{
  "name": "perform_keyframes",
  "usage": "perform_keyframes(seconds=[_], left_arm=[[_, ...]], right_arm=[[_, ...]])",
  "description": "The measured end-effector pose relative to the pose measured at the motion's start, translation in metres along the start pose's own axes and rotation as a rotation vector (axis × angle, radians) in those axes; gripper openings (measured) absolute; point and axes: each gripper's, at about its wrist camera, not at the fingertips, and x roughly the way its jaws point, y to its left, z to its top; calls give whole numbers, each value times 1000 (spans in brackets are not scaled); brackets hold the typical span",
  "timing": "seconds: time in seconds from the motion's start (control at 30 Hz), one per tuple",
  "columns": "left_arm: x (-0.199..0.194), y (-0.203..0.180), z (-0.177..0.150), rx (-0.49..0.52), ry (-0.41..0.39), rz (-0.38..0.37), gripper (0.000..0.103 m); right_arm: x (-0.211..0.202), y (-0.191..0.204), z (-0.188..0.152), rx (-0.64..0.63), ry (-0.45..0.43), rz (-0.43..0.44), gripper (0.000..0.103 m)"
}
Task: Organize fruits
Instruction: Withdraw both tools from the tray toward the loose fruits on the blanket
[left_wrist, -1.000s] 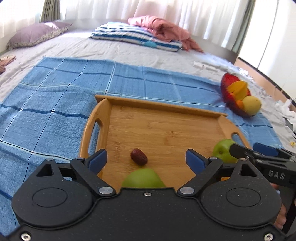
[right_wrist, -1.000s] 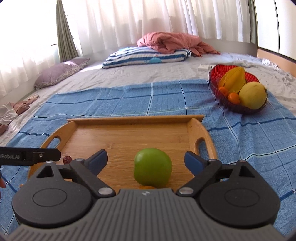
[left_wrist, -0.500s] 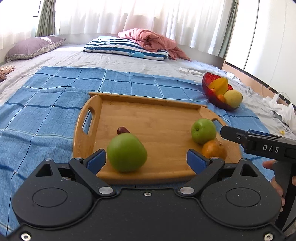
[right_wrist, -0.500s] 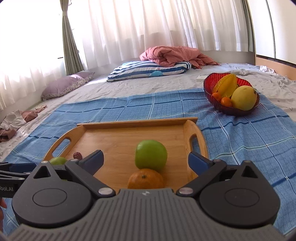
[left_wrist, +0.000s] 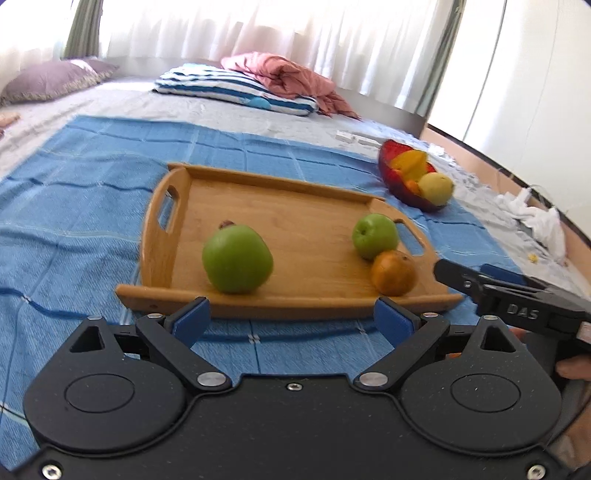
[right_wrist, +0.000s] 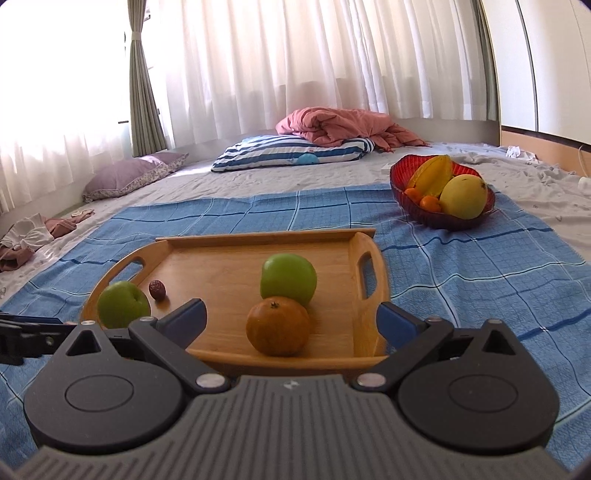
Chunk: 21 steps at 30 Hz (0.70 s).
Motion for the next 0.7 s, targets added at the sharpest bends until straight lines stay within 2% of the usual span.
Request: perform_keyframes(seconds=[0.13,0.37,0.5,0.7], left_arm=[[-7,6,-8,-40,43,-76,96],[-17,8,-26,-40,43,-68,97],[-21,14,-35,-89,52,-97,97],[-22,19,-46,-129,52,-98,98]], right_arm=[[-6,-1,-5,13,-2,0,103],[-19,-1,-16,11,-25,-11,103],[-28,1,-24,-18,-43,-30,103],[-41,3,-38,-51,-59,-38,103]])
